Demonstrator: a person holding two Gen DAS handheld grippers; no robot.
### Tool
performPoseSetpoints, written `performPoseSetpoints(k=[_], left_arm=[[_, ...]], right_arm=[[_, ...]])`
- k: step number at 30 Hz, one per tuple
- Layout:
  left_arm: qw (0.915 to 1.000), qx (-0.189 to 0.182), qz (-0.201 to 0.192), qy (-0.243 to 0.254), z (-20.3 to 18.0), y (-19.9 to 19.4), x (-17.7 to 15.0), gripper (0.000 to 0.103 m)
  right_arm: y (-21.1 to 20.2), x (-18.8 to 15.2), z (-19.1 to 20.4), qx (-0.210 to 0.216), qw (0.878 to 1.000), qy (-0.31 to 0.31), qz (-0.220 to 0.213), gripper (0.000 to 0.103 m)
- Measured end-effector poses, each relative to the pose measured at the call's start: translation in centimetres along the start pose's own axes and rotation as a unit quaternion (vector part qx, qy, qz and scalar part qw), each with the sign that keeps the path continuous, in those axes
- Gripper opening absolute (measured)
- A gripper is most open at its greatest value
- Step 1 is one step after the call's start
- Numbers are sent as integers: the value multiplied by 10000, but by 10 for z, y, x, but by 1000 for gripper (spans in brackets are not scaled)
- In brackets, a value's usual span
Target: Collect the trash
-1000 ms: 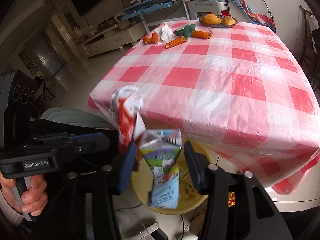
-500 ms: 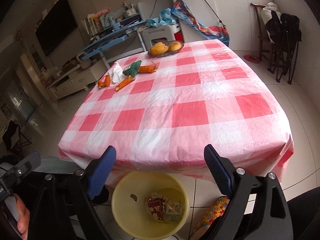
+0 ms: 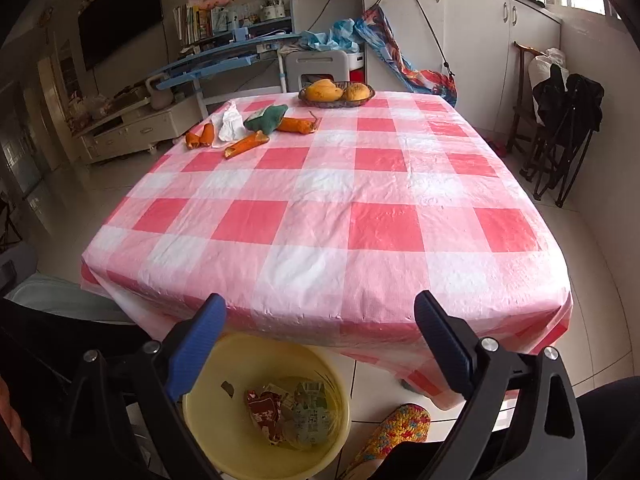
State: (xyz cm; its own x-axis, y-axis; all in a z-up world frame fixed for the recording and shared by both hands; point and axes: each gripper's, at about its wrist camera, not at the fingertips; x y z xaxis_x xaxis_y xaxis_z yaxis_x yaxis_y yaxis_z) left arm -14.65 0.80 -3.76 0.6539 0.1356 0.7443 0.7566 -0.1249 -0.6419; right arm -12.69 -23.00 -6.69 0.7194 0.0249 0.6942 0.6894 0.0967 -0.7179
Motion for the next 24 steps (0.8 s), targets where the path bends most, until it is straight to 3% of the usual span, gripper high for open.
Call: performPoseSetpoints(k=[24], left_arm=[[9999, 82, 121, 67, -4, 6, -3, 96]], right_arm=[[3, -3, 1, -75, 9999, -10, 94, 93]])
Point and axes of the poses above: each gripper's, at about its wrist camera, not at the fingertips, and y roughly the way its jaws point, z to its left, x to its top, and after that the axes turned 2 degrees about -y, right-handed
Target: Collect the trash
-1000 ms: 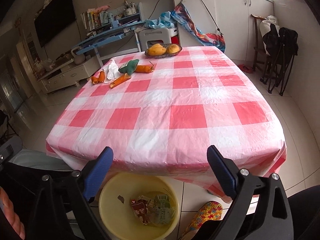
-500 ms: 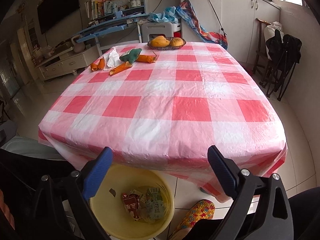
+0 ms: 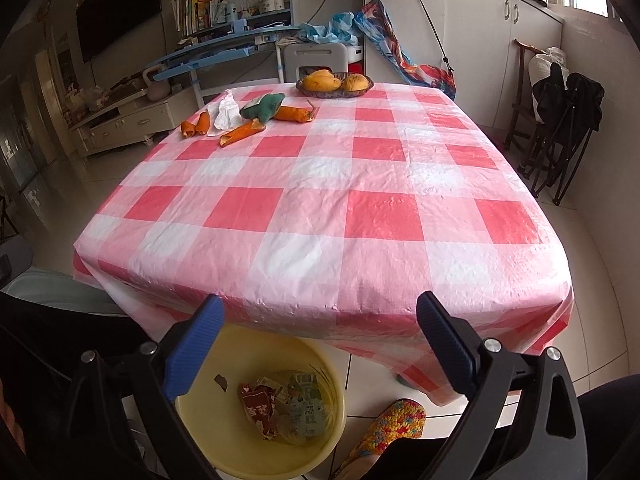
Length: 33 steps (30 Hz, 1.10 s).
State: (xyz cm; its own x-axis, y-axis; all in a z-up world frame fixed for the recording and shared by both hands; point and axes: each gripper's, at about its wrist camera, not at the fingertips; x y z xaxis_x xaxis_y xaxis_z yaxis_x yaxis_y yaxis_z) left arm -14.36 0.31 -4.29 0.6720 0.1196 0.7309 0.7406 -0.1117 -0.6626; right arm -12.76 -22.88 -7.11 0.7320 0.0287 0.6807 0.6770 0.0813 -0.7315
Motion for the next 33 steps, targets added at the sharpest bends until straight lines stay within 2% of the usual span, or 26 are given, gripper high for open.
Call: performPoseSetpoints(k=[33], left_arm=[[10000, 54, 32, -60, 9, 2, -1, 96]], right_arm=[[0, 0, 1, -13, 10000, 0, -9, 94]])
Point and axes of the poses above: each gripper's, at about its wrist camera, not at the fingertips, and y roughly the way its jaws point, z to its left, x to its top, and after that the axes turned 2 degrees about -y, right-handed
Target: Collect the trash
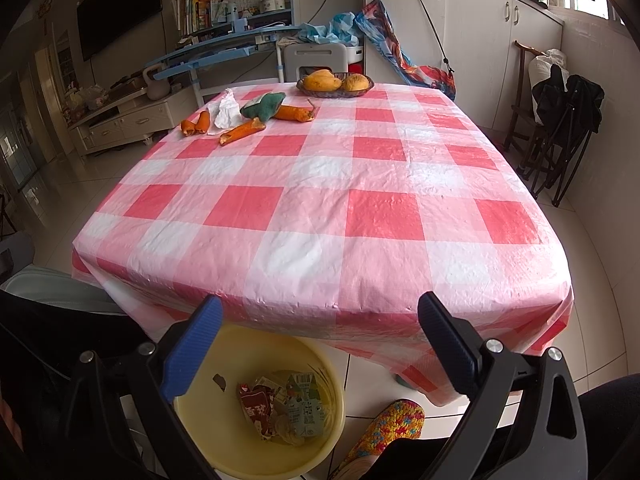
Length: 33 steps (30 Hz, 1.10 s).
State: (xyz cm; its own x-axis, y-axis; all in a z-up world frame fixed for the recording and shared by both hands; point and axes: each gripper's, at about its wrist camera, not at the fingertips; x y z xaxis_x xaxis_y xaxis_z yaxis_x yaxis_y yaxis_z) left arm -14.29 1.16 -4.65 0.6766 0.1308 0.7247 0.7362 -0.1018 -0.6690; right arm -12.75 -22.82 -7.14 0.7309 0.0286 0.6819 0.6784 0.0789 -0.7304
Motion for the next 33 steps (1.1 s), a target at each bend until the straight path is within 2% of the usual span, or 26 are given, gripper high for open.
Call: performPoseSetpoints(k=[33], left_arm=[[9998, 55, 123, 119, -3, 1, -1, 96]], right_arm=[[2, -3, 2, -13, 10000, -15, 27, 94]])
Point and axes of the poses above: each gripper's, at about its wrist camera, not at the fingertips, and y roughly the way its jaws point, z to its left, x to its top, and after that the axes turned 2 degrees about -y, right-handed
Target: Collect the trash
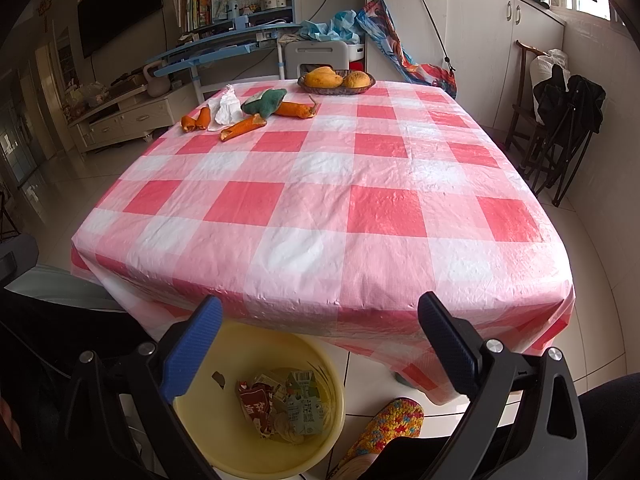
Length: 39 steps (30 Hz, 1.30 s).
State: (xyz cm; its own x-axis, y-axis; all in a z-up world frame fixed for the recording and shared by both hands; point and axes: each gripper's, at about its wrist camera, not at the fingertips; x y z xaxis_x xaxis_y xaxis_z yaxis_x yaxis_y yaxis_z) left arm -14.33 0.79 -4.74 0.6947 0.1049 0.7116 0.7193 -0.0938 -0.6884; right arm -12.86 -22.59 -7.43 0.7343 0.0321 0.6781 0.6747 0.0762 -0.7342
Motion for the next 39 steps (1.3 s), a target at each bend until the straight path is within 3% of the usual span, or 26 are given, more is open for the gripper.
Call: performPoseSetpoints(k=[39], left_arm=[[10000, 23, 49, 25, -1, 3, 2, 96]], right_arm=[[4, -4, 3, -23, 10000, -49, 39, 95]])
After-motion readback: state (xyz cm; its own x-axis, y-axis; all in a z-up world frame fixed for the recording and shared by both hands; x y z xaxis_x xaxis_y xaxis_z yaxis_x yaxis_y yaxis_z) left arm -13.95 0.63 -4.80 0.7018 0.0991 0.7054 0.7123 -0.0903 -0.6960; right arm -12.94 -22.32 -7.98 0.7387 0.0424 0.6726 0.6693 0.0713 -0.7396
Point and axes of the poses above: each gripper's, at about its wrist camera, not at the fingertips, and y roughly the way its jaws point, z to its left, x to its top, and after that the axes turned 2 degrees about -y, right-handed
